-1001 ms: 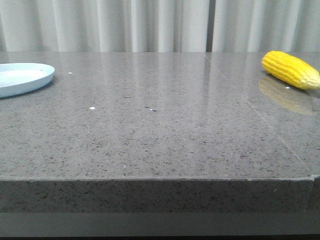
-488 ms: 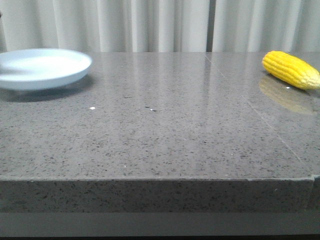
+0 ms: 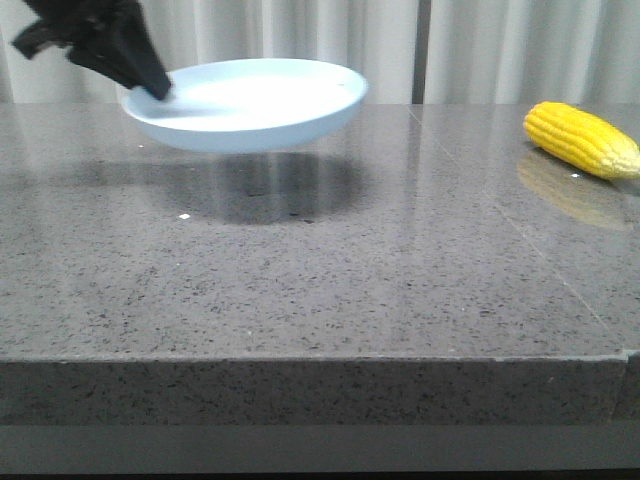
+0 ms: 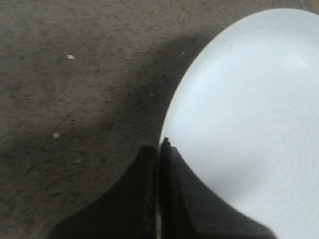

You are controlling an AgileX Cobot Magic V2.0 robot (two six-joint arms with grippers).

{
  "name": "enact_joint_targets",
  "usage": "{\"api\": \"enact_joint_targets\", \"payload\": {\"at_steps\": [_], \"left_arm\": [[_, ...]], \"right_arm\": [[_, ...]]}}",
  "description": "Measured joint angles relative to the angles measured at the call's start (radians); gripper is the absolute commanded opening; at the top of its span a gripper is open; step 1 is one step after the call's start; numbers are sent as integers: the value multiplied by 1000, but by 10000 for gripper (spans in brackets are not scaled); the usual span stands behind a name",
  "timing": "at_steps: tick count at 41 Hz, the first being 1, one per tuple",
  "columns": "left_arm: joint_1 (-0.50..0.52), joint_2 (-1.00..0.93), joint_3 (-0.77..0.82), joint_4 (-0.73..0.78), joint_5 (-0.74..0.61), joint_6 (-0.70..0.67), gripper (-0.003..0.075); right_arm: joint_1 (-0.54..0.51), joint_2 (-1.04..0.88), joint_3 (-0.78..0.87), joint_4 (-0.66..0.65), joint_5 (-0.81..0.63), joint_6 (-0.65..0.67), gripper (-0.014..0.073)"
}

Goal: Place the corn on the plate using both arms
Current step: 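Slide the plate toward the table center and release it with the left gripper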

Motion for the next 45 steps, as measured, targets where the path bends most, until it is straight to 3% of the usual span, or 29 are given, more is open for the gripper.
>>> {"api": "enact_joint_targets", "payload": {"at_steps": [12,15,19,24,29,45], "left_arm": [[-86,84,-2,0,-28,0,-18],[-89,104,-2,2,-30,0,13],[-89,113,-2,4,-32,0,127],[-89,115,-2,4,-30,0,363],[-89,115,-2,12,-14,0,497],[-93,11,-8,110,57,0,509]], "right_arm": [[0,0,0,0,0,0,562],[0,0,0,0,0,0,562],[0,0,0,0,0,0,562],[0,0,0,0,0,0,562],[0,0,0,0,0,0,562],[0,0,0,0,0,0,562]]}}
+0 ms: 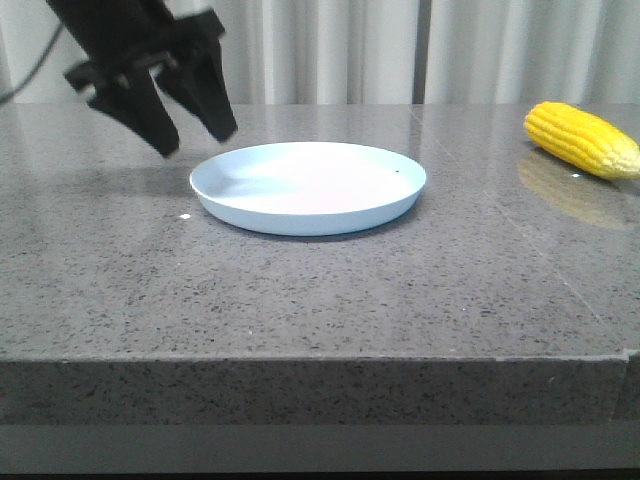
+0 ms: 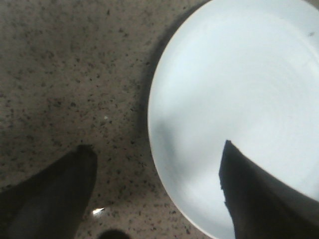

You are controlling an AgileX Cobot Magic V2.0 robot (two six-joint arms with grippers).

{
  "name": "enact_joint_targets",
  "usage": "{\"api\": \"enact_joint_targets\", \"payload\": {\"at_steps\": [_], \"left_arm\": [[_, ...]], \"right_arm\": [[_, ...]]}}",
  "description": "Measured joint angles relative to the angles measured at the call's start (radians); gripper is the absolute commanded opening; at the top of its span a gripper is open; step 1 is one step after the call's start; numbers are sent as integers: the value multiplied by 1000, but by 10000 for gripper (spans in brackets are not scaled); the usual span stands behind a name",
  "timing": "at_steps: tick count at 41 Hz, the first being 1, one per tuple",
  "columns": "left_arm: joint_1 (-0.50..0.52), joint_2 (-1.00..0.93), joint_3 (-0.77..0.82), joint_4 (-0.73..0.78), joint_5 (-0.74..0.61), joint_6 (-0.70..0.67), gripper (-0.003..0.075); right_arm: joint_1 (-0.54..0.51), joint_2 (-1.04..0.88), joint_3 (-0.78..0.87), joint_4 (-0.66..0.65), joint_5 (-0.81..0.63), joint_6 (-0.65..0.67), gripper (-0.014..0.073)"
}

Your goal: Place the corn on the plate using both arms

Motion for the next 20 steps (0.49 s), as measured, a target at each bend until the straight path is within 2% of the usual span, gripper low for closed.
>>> {"api": "enact_joint_targets", "payload": {"at_steps": [9,20], "left_arm": [[-48,-165,4,118,60,-34,503],[-264,-399,93,406,99,-217,494]], "right_arm": [[0,0,0,0,0,0,562],[0,0,0,0,0,0,562]]}}
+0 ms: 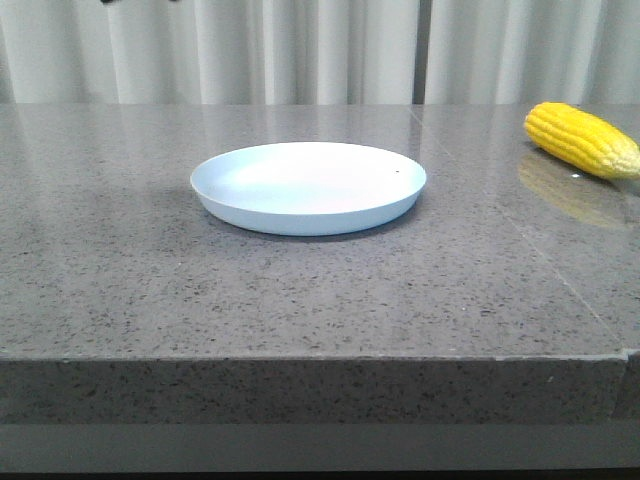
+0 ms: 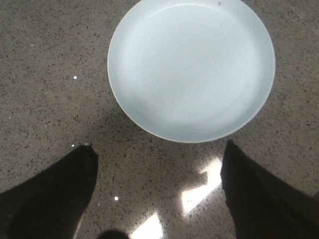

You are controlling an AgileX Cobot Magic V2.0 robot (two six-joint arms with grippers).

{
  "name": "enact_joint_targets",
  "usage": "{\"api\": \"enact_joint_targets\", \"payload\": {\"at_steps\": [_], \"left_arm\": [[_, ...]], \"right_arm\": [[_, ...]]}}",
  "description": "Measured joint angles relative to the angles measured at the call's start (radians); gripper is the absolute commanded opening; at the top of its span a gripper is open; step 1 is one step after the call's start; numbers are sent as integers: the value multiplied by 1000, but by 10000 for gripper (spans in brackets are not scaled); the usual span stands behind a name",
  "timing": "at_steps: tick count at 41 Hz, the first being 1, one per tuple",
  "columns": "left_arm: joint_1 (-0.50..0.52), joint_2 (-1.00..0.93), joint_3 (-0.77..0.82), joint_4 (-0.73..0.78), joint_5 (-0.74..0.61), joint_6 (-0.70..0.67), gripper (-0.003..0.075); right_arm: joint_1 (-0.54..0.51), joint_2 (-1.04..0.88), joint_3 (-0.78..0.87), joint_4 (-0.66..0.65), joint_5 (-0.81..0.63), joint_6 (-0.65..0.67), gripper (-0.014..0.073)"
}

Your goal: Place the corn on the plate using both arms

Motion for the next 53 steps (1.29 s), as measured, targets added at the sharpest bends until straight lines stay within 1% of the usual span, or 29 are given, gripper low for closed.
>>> {"api": "enact_joint_targets", "payload": {"at_steps": [5,10,22,30,37,43,53], "left_arm": [[-79,-109,69,87,2,-75,493],[-116,-219,156,115,-9,-128,493],[-121,-498,392,133,-99,-213,493],[-121,-649,509,133,-106,-247,493],[-121,-723,548,152,-106,-266,493],[-121,-732,561,198,-106,-299,493],[-121,-732,564,204,-106,-315,493]], "right_arm": [[0,0,0,0,0,0,562],[0,0,0,0,0,0,562],[0,0,0,0,0,0,562],[0,0,0,0,0,0,562],[0,0,0,0,0,0,562],[0,0,0,0,0,0,562],[0,0,0,0,-6,0,562]]}}
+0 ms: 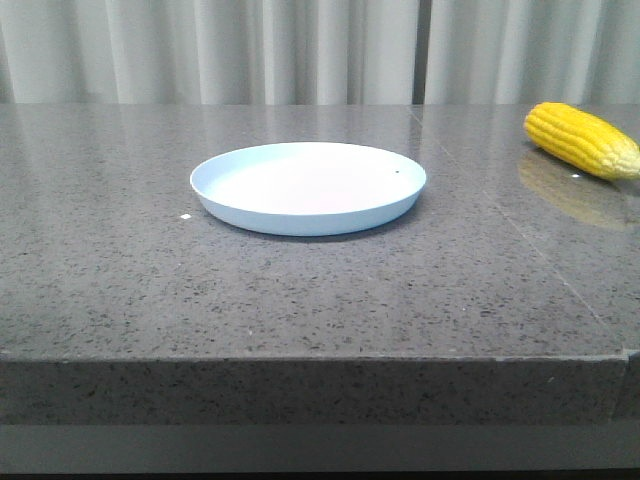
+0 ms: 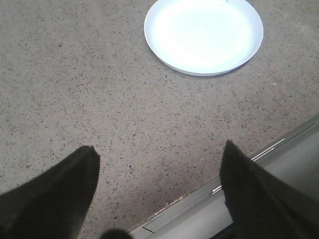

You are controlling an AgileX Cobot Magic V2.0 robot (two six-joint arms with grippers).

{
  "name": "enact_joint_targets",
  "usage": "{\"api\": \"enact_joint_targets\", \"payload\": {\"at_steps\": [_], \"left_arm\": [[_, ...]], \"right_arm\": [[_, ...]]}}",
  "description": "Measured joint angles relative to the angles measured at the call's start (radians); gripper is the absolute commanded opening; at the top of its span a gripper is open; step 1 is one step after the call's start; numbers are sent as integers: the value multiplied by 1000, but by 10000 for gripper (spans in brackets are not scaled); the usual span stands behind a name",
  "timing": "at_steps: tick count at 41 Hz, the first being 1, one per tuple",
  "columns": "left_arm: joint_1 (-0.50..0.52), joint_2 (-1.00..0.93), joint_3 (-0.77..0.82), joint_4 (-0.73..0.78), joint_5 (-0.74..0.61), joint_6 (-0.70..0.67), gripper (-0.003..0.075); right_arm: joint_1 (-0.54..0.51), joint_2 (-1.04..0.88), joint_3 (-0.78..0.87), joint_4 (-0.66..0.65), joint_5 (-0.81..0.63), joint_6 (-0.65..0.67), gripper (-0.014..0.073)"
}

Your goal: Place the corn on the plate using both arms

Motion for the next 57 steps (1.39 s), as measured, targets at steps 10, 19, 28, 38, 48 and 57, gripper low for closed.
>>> {"api": "enact_joint_targets", "payload": {"at_steps": [10,19,28,38,48,57], "left_arm": [[0,-1,0,1,0,0,493],[0,-1,0,1,0,0,493],[0,-1,0,1,0,-2,493],[0,-1,0,1,0,-2,493],[0,-2,0,1,0,-2,493],[0,-2,0,1,0,-2,493]], "right_arm": [[0,0,0,0,-61,0,562],[0,9,0,13,-69,0,562],[0,179,-108,13,19,-22,580],[0,455,-280,13,115,-42,654],[0,715,-461,16,125,-42,654],[2,929,-632,47,136,-43,654]]}}
